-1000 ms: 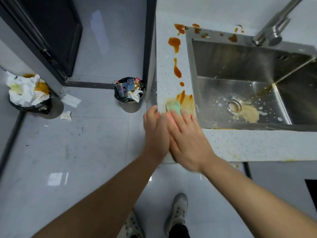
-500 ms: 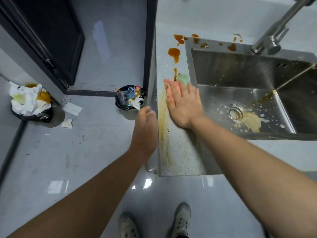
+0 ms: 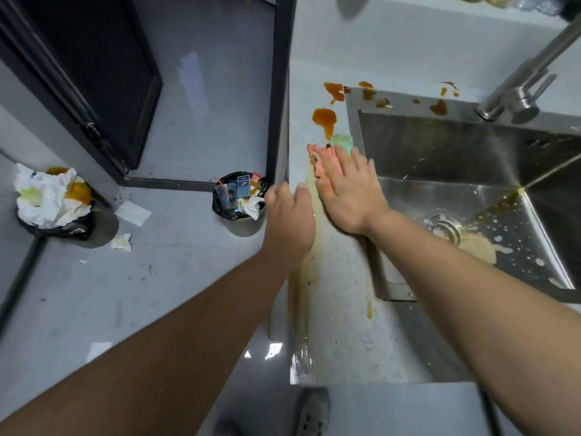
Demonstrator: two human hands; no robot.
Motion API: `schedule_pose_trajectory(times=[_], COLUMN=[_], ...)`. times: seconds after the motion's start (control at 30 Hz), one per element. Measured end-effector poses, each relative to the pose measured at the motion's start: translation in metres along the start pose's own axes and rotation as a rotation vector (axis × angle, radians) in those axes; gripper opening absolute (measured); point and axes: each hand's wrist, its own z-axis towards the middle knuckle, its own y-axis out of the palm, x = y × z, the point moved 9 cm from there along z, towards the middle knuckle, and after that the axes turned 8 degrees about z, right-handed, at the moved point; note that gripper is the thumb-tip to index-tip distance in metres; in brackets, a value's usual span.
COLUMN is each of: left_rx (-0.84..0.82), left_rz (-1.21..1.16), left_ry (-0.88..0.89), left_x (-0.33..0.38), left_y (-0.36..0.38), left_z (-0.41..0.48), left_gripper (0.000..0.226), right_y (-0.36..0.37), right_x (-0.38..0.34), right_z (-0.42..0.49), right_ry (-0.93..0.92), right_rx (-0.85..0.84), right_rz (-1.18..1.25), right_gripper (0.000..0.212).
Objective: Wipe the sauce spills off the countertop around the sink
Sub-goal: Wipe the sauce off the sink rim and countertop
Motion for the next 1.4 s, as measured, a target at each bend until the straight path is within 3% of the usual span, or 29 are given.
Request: schedule_pose_trajectory(times=[0.13, 0.23, 0.43, 0.5, 0.6, 0.67, 0.83, 0.93, 1.03, 1.23, 1.33, 1.4], left_rx=[-0.006, 0.053, 0.181, 0.207, 0.246, 0.215, 0.188, 0.185, 0.205, 0.188, 0.192, 0.184], left_rz=[0.129, 0.189, 0.236, 0.254, 0.197, 0.222, 0.289, 0.432, 0.483, 0.545, 0.56, 0.539], left_ry=[0.013, -0.032, 0.088, 0.078, 0.095, 0.057, -0.074, -0.13, -0.128, -0.095, -0.084, -0.067], left_x=[0.009, 0.017, 0.032, 0.025, 0.023, 0.026, 0.024, 0.023, 0.029, 0.031, 0.025, 0.026], left_y=[0.005, 0.002, 0.006, 0.007, -0.001, 0.0, 0.007, 0.011, 0.008, 0.013, 0.012, 0.009], left_z=[0.031, 0.055, 0.056, 0.058, 0.058, 0.054, 0.05, 0.051, 0.051, 0.052, 0.055, 0.057], left_gripper=[0.034, 0.037, 0.027, 0.026, 0.057, 0.058, 0.026, 0.018, 0.022, 0.026, 0.047, 0.055], right_y=[0.007, 0.015, -0.004, -0.002, 0.007, 0.013, -0.017, -0.017, -0.012, -0.026, -0.025, -0.02], right_x=[0.001, -0.001, -0.001, 0.0, -0.005, 0.004, 0.011, 0.015, 0.023, 0.031, 0.024, 0.022], right_z=[-0.057, -0.12, 0.05, 0.054, -0.024, -0.044, 0.089, 0.071, 0.017, 0.134, 0.088, 0.037], right_ry=[-0.147, -0.246, -0.206, -0.253, -0.493, -0.556, -0.319, -0.354, -0.465, -0.241, -0.336, -0.392], right_rx=[0.002, -0.106, -0.015, -0.029, -0.052, -0.119, -0.084, -0.038, -0.085, -0.084, -0.058, -0.126], right_rz=[0.012, 0.011, -0.028, -0.037, 0.014, -0.007, -0.003, -0.011, 0.034, 0.002, -0.005, 0.05], right_gripper=[0.058, 0.06, 0.056, 0.057, 0.058, 0.06, 0.054, 0.055, 0.053, 0.056, 0.058, 0.055])
